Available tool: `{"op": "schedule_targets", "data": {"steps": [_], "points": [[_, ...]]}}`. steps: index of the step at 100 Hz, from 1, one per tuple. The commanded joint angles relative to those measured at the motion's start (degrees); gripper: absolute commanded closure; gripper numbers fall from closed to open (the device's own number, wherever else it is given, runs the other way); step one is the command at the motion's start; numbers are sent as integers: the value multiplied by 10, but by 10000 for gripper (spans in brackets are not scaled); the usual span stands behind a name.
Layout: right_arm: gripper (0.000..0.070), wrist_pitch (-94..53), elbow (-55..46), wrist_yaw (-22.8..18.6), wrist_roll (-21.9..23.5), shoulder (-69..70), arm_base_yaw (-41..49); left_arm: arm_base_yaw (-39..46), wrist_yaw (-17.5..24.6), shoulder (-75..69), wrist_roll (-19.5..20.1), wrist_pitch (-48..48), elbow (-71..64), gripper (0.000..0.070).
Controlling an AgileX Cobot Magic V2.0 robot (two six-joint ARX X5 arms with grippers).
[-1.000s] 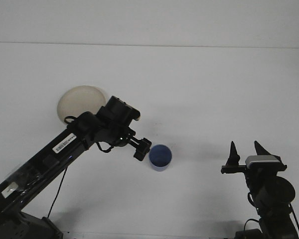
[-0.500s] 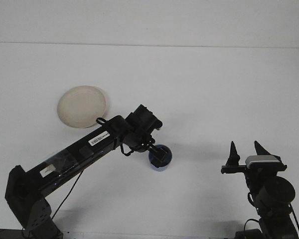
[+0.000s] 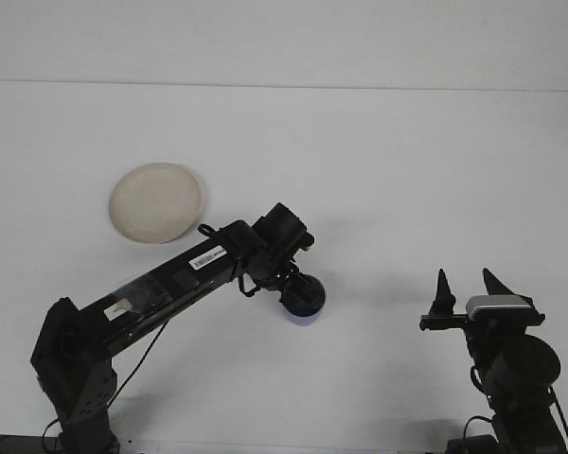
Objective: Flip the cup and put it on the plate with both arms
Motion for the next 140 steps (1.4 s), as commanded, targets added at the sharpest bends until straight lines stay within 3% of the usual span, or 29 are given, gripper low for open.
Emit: {"op": "schedule_targets", "data": {"steps": [1, 40, 61, 77, 111, 140], "points": [[203, 5, 1, 0, 8, 3, 0, -9, -1, 12, 8, -5, 18, 700], [203, 5, 1, 0, 8, 3, 0, 6, -18, 10, 32, -112, 137, 691], [203, 5, 1, 0, 8, 3, 0, 66, -97, 10, 61, -205, 241, 691], [203, 5, 1, 0, 8, 3, 0, 147, -151, 10, 67, -212, 280, 691], [203, 5, 1, 0, 8, 3, 0, 344, -151, 13, 57, -183, 281, 691], [203, 5, 1, 0, 8, 3, 0, 435, -150, 47, 42, -180, 281, 691]]}}
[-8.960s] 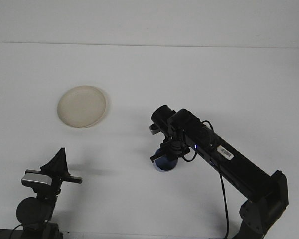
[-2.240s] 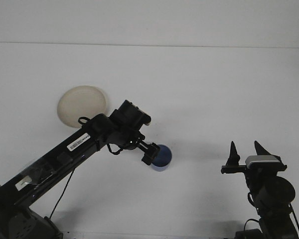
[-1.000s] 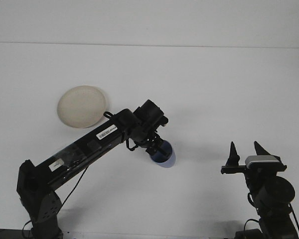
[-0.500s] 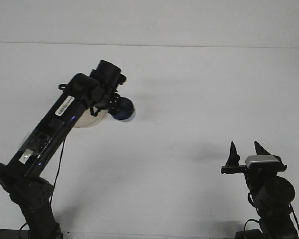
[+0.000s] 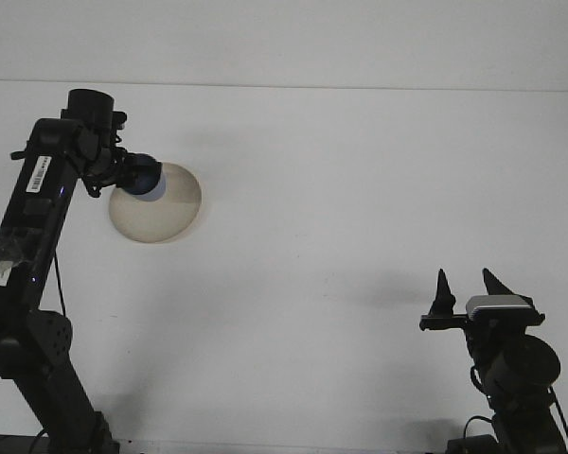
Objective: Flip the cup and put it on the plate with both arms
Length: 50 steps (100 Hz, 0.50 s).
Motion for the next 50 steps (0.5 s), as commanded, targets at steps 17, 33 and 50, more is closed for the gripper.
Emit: {"op": "schedule_targets", "data": {"steps": [17, 33, 50], "points": [[203, 5, 1, 0, 8, 3, 0, 17, 5, 56, -14, 3, 15, 691], [203, 5, 1, 0, 8, 3, 0, 18, 28, 93, -15, 12, 15, 691], [203, 5, 1, 0, 8, 3, 0, 18, 40, 120, -16, 13, 15, 690]]}}
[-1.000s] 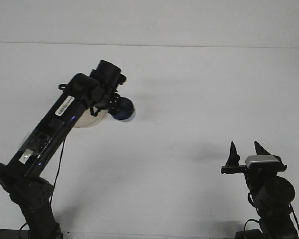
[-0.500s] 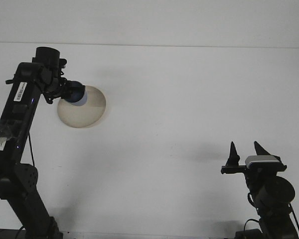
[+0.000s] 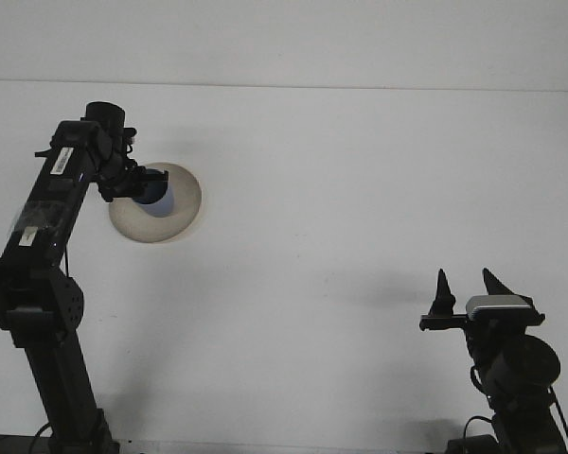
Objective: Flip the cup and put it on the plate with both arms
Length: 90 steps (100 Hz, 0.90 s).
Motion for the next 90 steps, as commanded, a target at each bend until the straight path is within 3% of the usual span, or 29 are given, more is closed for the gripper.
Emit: {"op": "schedule_targets", "data": {"steps": [1, 18, 32, 39, 67, 90], "points": [[203, 5, 1, 0, 8, 3, 0, 1, 4, 16, -7, -1, 15, 690], [203, 5, 1, 1, 8, 3, 0, 2, 4, 20, -8, 1, 15, 662], [203, 5, 1, 1, 8, 3, 0, 5, 4, 20, -12, 1, 15, 385], [203, 5, 1, 1, 8, 3, 0, 5, 4, 20, -12, 1, 17, 300], [203, 5, 1, 1, 8, 3, 0, 5, 4, 19, -15, -7, 45, 276], [203, 5, 1, 1, 8, 3, 0, 5, 4, 17, -18, -92, 109, 277]]}}
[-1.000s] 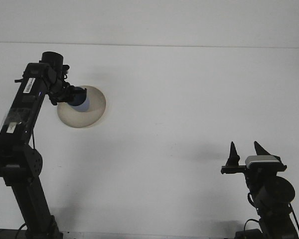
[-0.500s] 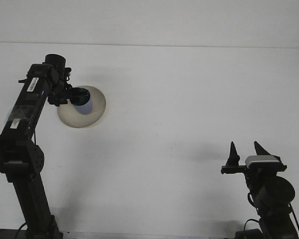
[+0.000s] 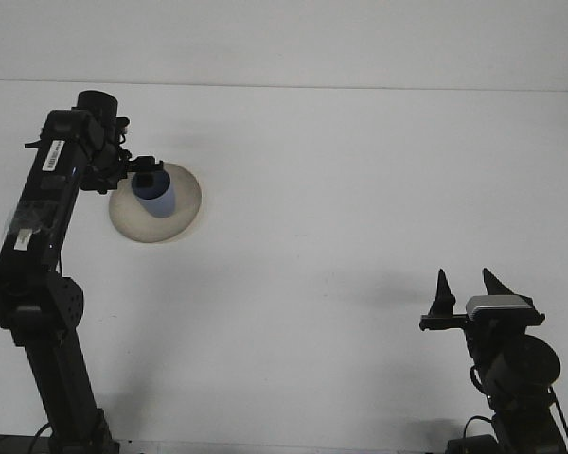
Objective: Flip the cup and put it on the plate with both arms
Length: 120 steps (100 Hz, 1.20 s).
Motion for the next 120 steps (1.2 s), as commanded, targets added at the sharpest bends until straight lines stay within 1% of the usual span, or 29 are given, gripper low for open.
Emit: {"op": "schedule_targets", "data": {"steps": [1, 8, 47, 69, 81, 91, 109, 120], "points": [[204, 5, 1, 1, 8, 3, 0, 2, 1, 13, -5, -30, 33, 277], [203, 5, 1, 1, 8, 3, 0, 2, 1, 1, -15, -42, 43, 278], [203, 4, 1, 1, 8, 3, 0, 1, 1, -174, -17, -42, 38, 278], [203, 1, 1, 1, 8, 3, 0, -16, 1, -283, -18, -28, -20, 278], [203, 1, 1, 0, 8, 3, 0, -30, 1, -351, -17, 10, -104, 278], [203, 1, 1, 1, 8, 3, 0, -42, 1, -418, -17, 62, -202, 278], [203, 1, 1, 1, 8, 3, 0, -55, 1, -553, -32, 195, -411, 278], [203, 1, 1, 1, 8, 3, 0, -56, 1, -637, -33, 285, -541, 277]]}}
